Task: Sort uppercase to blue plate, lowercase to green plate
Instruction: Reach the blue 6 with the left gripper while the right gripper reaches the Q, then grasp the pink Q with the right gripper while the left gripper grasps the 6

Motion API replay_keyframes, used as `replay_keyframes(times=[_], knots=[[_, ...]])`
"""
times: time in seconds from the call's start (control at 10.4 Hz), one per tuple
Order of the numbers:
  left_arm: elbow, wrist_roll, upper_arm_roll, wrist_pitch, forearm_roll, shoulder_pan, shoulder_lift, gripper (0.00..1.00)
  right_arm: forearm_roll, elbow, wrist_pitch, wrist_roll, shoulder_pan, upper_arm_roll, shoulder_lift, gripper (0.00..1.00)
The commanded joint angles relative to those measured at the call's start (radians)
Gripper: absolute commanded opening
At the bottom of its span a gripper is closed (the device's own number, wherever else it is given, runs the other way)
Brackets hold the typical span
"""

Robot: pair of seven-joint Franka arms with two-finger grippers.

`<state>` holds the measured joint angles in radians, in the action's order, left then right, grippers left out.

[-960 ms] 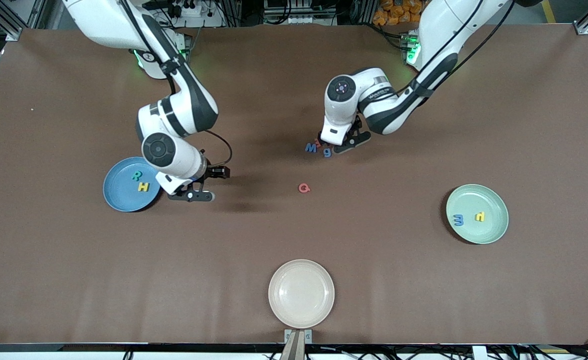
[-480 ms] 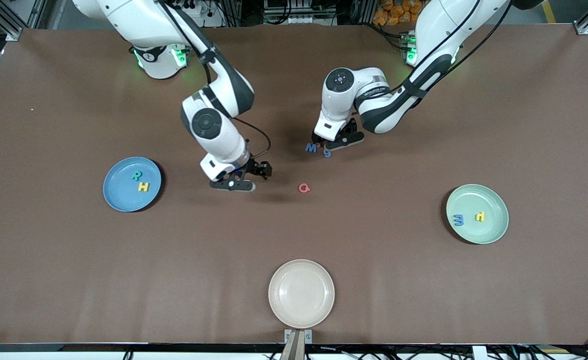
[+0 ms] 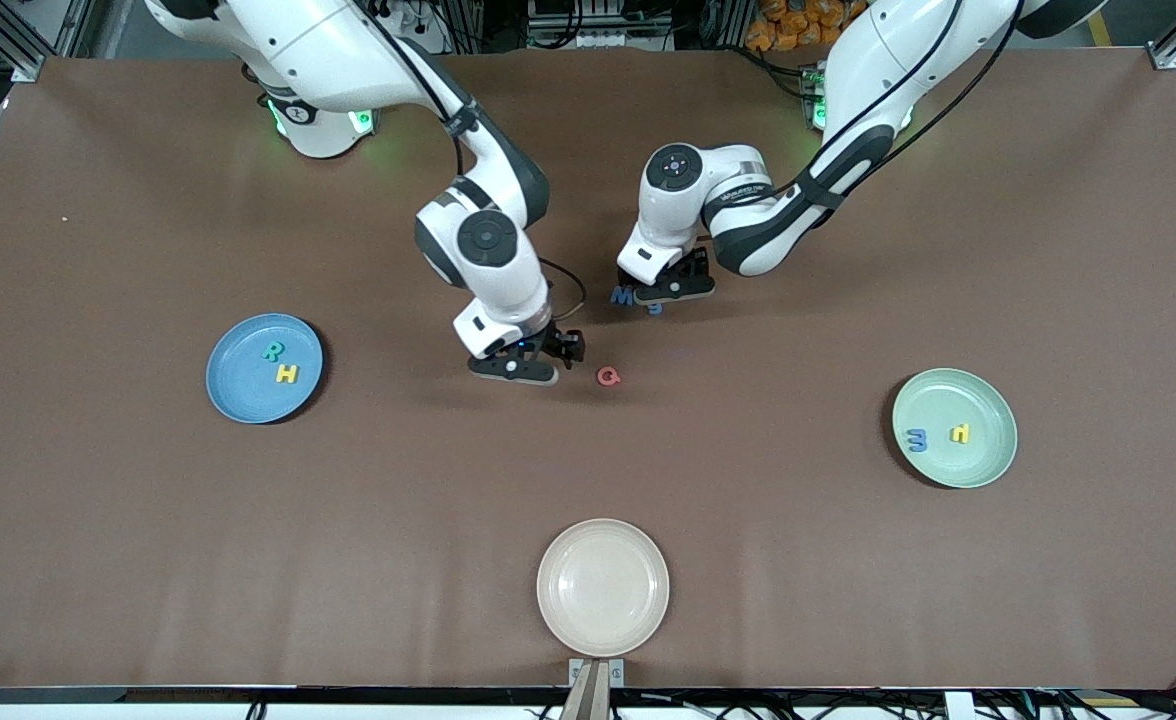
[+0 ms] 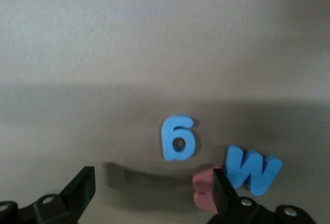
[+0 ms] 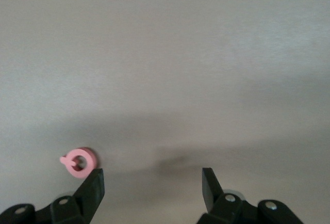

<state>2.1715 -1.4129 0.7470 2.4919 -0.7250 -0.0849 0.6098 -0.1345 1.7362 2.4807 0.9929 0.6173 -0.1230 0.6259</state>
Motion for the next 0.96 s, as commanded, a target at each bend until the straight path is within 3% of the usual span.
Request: replay_keyframes(times=[0.0,0.29,0.58,0.86], knots=[[-0.025,0.063,0.0,0.005,-0.025,0.01,0.007,1.0,-0.063,-0.11,-0.014,0.067,0.034,0.0,0.073,0.84],[-0.045,0.072,0.0,0.005,-0.022,0.007,0.027,1.0,-0.065,-0.174,-0.005,0.07,0.085,0.0,0.13,0.82],[-0.081,0.089,-0.009,0.005,-0.02,-0.005,0.073,1.0,-0.123,-0.237,0.015,0.073,0.116,0.0,0.201,0.79],[-0.085,0.088,-0.014,0.004,-0.02,-0.009,0.074,1.0,-0.154,-0.244,0.026,0.072,0.119,0.0,0.228,0.76]])
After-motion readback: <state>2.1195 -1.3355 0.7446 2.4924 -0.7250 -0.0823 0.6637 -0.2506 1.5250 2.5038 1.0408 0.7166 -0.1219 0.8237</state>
